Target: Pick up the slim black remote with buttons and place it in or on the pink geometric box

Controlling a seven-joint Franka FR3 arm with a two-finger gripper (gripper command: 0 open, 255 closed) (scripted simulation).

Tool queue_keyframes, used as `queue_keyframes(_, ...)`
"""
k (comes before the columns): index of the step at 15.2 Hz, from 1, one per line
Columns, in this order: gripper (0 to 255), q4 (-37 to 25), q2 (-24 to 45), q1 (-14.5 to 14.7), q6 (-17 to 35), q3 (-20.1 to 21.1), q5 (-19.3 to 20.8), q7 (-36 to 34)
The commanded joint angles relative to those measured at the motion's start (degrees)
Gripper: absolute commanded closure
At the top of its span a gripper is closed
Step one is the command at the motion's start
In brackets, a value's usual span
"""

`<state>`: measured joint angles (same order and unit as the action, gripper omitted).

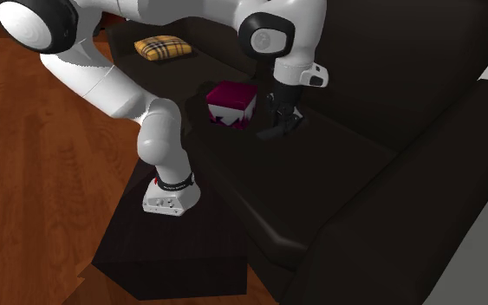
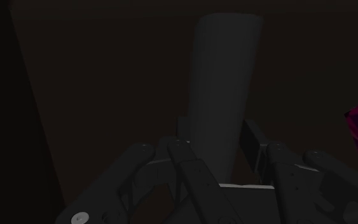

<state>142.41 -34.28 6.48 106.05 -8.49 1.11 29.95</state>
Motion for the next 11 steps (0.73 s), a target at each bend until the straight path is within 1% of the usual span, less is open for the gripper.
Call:
queue_keyframes(1,255,-1.2,-0.2,0.0,-1.4,0.0,0.0,0.0)
queue_keyframes(6,255,2.1,-4.1,3.0,-1.7,5.9,-3.5,-6.9)
queue_keyframes(11,255,3.7,-6.1,6.5,-1.6,11.9,-7.8,-13.9)
